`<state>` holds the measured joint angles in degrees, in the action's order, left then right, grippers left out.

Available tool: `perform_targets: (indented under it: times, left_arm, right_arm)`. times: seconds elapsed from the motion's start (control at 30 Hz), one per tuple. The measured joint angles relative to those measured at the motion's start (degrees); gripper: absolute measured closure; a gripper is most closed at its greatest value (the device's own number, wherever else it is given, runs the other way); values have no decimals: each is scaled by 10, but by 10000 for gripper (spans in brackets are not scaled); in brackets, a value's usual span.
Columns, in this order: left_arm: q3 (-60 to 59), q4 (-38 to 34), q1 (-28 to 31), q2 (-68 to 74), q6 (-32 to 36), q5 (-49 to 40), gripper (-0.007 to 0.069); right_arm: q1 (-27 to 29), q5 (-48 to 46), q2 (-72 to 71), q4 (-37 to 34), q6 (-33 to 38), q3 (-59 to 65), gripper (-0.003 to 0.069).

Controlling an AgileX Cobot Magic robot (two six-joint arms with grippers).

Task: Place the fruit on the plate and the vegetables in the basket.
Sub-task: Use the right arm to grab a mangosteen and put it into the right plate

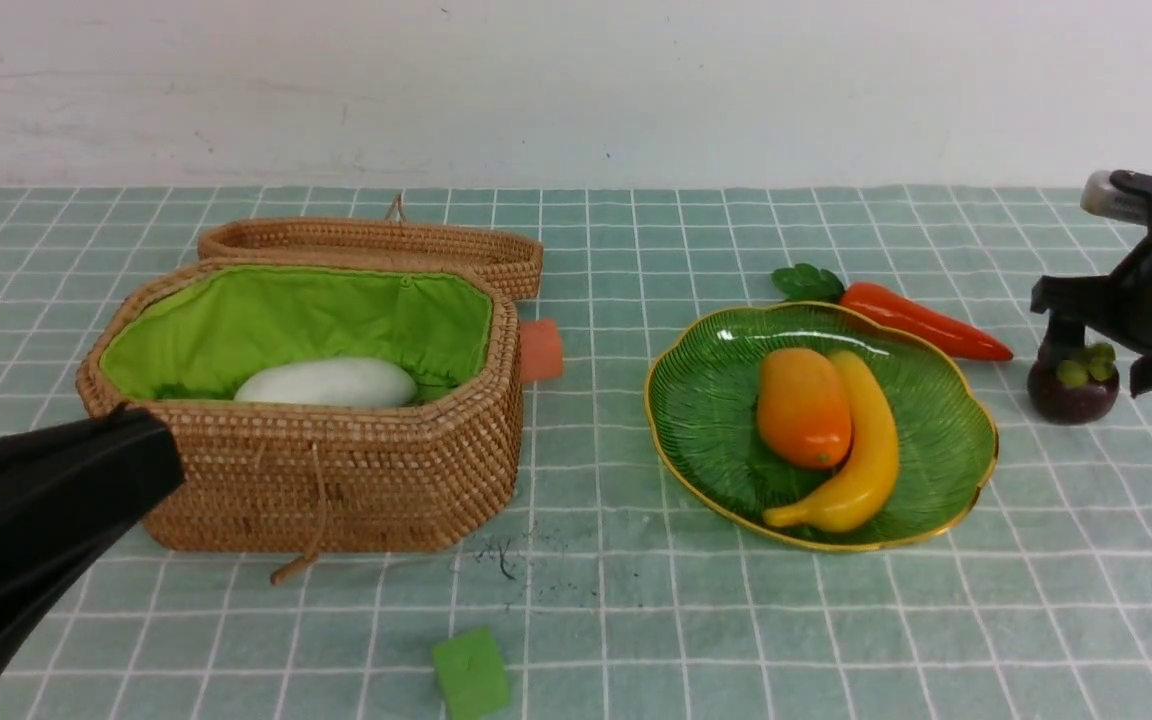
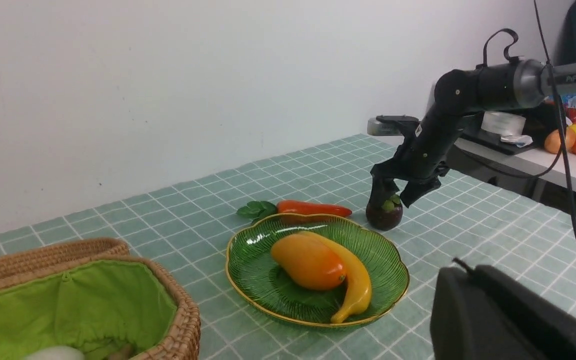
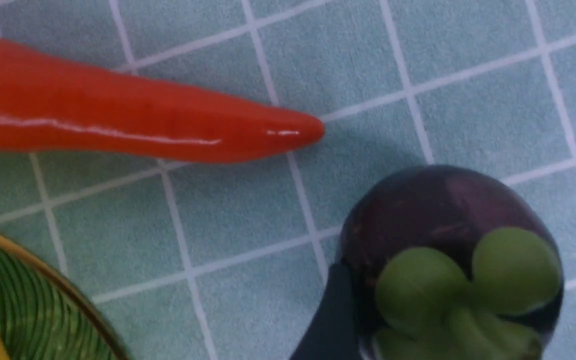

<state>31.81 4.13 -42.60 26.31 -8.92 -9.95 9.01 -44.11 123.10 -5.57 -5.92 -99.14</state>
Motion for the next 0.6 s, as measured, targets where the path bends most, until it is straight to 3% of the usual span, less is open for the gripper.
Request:
perform_targets:
  times: [0.4, 0.6]
  left_arm:
    - [0, 0, 0, 0, 0, -26, 631]
    - [0, 0, 0, 0, 0, -26, 631]
  right_arm:
    - [0, 38, 34, 0, 25, -1, 86]
    - [-16, -58, -53, -55, 40, 3, 86]
